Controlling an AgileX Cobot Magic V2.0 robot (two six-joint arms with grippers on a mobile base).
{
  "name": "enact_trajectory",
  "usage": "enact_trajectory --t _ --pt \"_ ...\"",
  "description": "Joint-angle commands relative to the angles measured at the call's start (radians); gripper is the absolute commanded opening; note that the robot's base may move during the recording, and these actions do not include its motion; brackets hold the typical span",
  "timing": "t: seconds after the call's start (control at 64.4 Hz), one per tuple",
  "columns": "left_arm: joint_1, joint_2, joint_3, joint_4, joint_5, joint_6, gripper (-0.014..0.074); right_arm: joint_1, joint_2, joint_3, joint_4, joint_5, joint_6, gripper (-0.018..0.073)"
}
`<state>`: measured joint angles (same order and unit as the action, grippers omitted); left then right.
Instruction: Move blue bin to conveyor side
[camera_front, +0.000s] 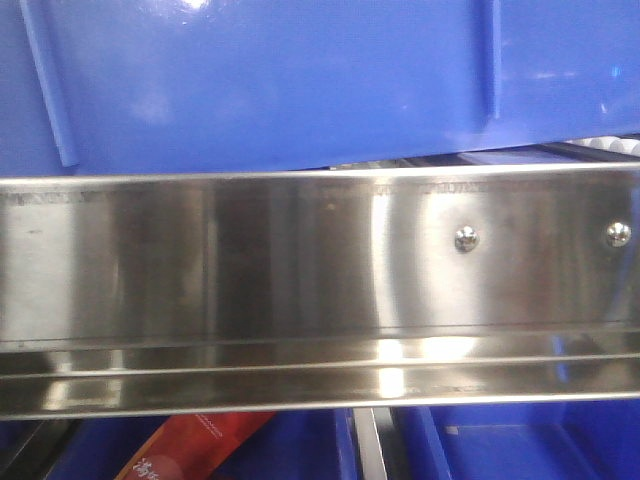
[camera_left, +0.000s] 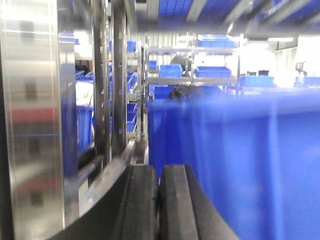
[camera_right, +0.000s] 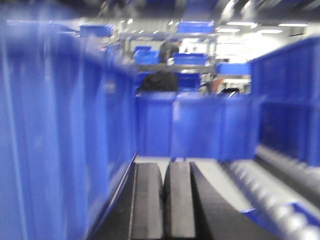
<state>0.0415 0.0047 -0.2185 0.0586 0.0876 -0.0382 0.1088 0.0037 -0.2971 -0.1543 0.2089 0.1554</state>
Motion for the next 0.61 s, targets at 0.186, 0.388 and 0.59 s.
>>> enact_trajectory --t 0.186,0.388,0.59 --pt "-0.005 0.249 -0.385 0.009 0.284 0.009 0.0004 -0.006 0.294 -0.465 0.010 0.283 -0.005 -0.0089" --pt "-0.005 0.509 -0.615 -0.001 0.415 0.009 0.0004 -0.006 0.604 -0.759 0.046 0.485 -0.007 -0.0089" --pt "-0.005 0.747 -0.820 -0.005 0.582 0.009 0.0004 -0.006 0.869 -0.982 0.063 0.721 -0.007 -0.0089"
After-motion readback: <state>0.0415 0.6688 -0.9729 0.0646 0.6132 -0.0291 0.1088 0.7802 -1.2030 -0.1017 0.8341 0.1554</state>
